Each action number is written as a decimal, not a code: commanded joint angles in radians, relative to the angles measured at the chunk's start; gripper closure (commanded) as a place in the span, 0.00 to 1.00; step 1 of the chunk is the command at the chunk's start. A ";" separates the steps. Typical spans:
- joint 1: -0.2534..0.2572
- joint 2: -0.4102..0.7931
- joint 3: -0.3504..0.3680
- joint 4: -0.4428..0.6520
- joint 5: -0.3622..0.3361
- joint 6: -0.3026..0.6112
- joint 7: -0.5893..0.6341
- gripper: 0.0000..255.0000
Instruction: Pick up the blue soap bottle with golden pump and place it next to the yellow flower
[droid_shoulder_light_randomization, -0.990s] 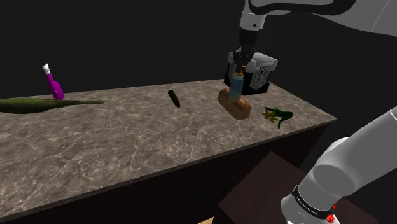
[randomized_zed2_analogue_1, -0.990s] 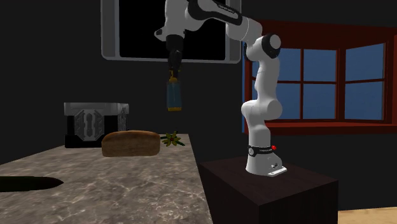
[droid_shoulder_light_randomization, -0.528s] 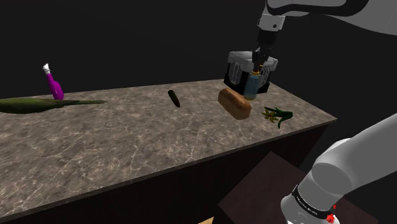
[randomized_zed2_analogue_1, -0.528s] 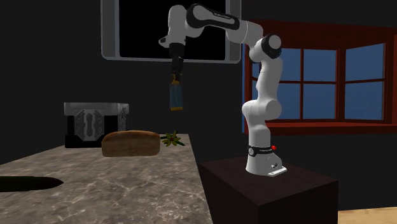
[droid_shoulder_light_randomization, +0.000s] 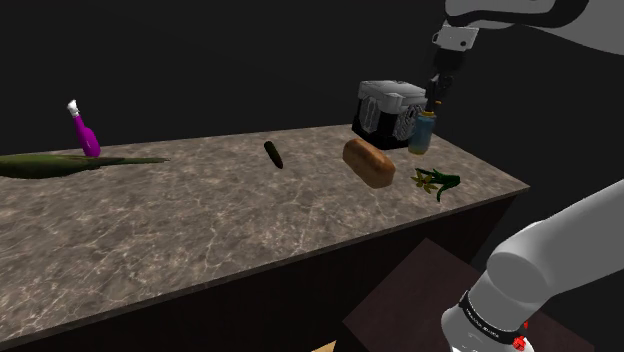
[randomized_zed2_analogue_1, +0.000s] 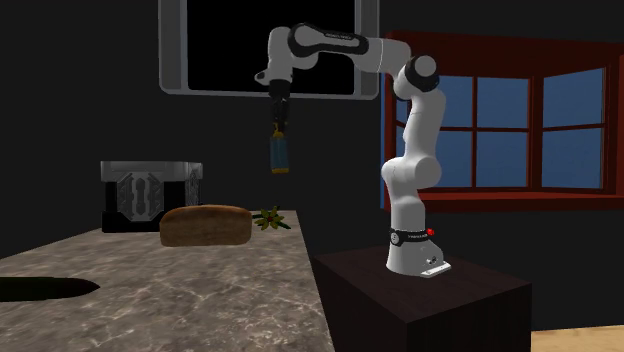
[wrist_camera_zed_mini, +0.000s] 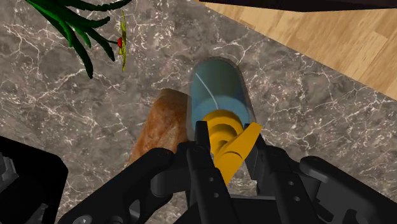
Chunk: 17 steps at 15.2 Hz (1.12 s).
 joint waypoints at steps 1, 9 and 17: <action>-0.017 0.009 -0.036 0.008 -0.009 0.003 -0.054 1.00; -0.081 0.093 -0.182 0.102 -0.016 0.004 -0.266 1.00; -0.156 0.265 -0.335 0.278 0.047 -0.008 -0.502 1.00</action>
